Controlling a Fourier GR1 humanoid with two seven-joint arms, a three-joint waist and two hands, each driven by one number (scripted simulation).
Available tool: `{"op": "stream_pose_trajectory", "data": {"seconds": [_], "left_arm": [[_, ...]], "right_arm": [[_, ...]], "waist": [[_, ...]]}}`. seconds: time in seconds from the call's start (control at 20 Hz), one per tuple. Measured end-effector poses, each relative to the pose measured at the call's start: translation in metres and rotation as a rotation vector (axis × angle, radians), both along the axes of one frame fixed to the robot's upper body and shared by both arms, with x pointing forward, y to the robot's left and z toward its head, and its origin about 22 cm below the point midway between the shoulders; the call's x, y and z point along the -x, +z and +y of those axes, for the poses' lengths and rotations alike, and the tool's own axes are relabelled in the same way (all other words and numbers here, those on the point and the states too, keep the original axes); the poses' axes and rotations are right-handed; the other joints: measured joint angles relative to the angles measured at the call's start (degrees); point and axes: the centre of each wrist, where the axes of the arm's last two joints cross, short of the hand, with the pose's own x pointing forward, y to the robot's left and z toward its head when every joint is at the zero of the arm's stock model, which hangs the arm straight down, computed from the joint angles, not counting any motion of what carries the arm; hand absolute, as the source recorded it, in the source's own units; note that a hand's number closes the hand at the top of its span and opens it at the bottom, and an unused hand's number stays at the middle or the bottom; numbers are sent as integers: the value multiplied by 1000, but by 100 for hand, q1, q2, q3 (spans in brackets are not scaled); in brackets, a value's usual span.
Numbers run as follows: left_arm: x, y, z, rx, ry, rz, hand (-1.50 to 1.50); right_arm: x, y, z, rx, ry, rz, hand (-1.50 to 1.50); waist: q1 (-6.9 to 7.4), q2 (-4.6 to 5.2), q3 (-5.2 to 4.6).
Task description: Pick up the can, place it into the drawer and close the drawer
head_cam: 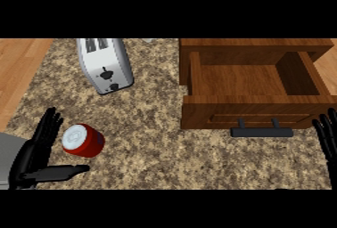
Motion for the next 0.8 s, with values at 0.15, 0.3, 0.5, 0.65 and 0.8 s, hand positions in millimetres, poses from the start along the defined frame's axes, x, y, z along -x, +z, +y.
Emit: {"op": "stream_pose_trajectory", "data": {"seconds": [0.15,0.3,0.5,0.65,0.8], "left_arm": [[5,-14,5,-3,5,10,-150],[8,-22,11,-3,0,21,-150],[9,-36,18,2,2,33,-150],[7,-45,18,5,8,33,-150],[8,-58,25,10,23,48,-150]], "right_arm": [[2,-2,-1,-5,0,-5,-150],[-2,-2,-5,-4,1,-8,-150],[2,1,-2,-2,-4,-10,-150],[6,-1,0,-1,-3,-14,-150],[5,1,-3,3,-1,-15,-150]], "waist": [[1,0,1],[4,0,1],[-1,0,1],[-2,0,1],[-5,1,1]]}}
